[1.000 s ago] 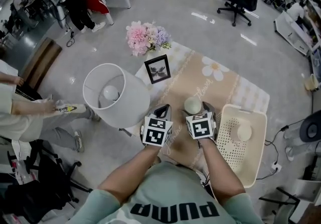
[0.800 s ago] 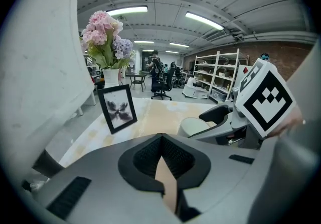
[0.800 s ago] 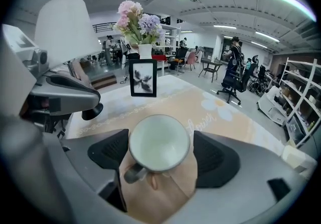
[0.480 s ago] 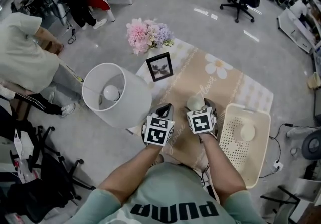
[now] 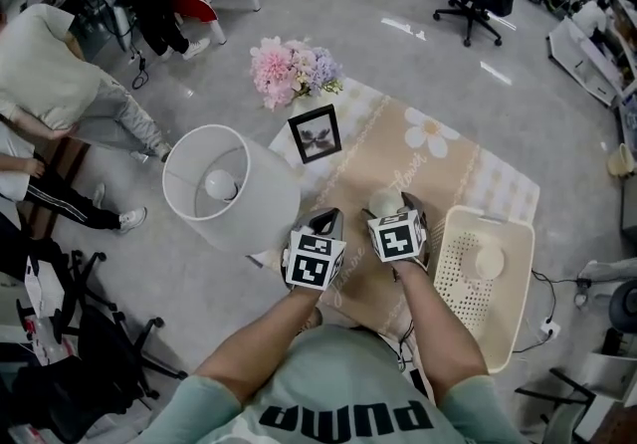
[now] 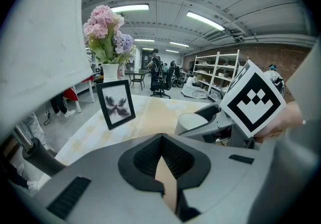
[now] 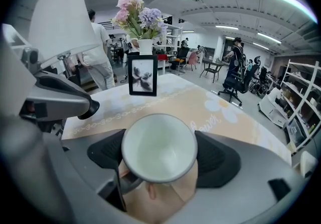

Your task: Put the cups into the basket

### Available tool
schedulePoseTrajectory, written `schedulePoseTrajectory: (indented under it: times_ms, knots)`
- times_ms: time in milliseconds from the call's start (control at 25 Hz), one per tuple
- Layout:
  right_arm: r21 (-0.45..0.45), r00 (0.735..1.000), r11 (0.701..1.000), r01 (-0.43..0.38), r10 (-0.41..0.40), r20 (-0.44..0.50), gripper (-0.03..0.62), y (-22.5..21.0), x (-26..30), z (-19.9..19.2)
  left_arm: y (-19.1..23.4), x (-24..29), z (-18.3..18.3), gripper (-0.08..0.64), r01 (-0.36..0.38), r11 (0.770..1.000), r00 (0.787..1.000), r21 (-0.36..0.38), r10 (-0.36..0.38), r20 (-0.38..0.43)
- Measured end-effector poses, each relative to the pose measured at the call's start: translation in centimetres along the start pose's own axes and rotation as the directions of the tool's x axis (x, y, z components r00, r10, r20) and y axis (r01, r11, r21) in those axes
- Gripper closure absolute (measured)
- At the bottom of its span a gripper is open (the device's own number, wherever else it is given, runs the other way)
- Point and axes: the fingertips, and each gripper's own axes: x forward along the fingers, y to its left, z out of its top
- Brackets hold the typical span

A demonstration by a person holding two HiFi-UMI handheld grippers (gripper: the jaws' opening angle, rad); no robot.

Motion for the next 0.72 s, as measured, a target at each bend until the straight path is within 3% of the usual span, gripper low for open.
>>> schedulePoseTrajectory:
  times_ms: [720]
  knots:
    - [0.010,0.995,1.000,0.017,-0.018,0.095,0.199,1.2,-5.9,2.2,-0.6,-2.5,0.9,0.555,0.010,1.000,0.999,-0.009,-0.010,0.044]
